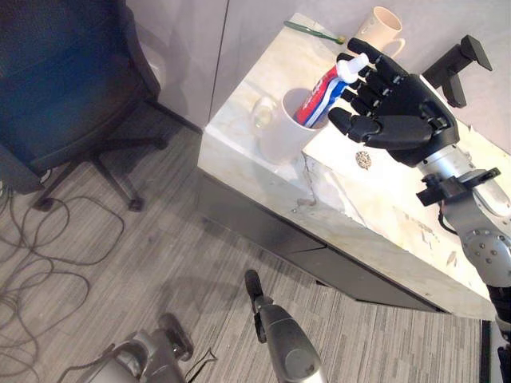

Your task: Organize the bathroom.

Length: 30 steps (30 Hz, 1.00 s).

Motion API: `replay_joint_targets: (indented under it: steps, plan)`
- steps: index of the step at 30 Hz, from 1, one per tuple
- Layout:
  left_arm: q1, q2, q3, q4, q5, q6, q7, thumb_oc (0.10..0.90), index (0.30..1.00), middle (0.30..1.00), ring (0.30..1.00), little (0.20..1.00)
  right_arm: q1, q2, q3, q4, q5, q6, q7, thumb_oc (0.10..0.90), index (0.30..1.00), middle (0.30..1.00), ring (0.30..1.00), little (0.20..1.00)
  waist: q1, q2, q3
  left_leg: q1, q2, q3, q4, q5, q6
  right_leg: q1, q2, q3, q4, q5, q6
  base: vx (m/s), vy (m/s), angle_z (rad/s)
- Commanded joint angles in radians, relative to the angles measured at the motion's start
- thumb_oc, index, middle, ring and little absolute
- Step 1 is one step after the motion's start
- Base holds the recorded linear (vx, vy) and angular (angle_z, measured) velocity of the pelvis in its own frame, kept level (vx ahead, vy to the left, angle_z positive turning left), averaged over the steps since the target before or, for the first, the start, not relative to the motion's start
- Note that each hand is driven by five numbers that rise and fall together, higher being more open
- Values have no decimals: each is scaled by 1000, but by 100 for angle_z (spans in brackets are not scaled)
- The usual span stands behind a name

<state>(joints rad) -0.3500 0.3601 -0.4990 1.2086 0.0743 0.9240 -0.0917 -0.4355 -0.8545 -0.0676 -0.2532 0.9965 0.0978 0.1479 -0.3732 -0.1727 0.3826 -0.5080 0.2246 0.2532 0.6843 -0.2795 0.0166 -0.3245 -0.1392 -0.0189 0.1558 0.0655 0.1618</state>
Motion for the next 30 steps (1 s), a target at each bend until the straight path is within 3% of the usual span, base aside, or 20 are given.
replay_joint_targets:
  steps: [1,7,15,21,23,28,30]
  plan:
    - [48,-84,51,-19,-110,52,-19,800,900,900,900,900,-39,16,-150,-73,31,-121,5,800,900,900,900,900,3,-10,-53,124,46,29,-53,-46,-32,-3,14,85,39,-41,43,0,0,0]
    - [45,-87,52,-17,-130,48,-13,800,900,900,900,900,-34,2,-162,-65,18,-145,-28,800,900,900,900,900,-3,-11,-58,136,43,37,-67,-38,-35,4,14,83,33,-41,42,0,8,-4]
    - [71,-99,63,-2,-186,20,24,800,900,900,900,900,27,-31,-247,13,3,-215,-159,800,900,900,900,900,-26,-5,-107,196,32,66,-108,-29,-37,44,8,85,8,-40,46,44,19,-10]
    - [105,-120,82,1,-286,-29,112,800,900,900,900,900,108,-74,-379,91,28,-245,-255,800,900,900,900,900,-55,24,-159,277,8,103,-156,-27,-30,91,-7,99,-19,-42,55,94,67,-16]
    - [114,-124,93,8,-304,-38,90,800,900,900,900,900,132,-83,-413,108,25,-250,-303,800,900,900,900,900,-63,29,-174,295,4,110,-167,-26,-31,99,-10,101,-24,-42,57,78,63,-19]
    - [147,-143,111,13,-306,-18,88,800,900,900,900,900,279,-93,-545,239,-282,-249,-492,800,900,900,900,900,-85,41,-213,350,-18,130,-223,-13,-36,126,-14,108,-49,-36,60,58,44,-11]
    - [157,-159,115,11,-320,-28,80,800,900,900,900,900,423,-75,-636,392,-440,-243,-592,800,900,900,900,900,-101,51,-231,386,-38,136,-265,-3,-35,144,-14,117,-64,-32,60,60,63,-3]
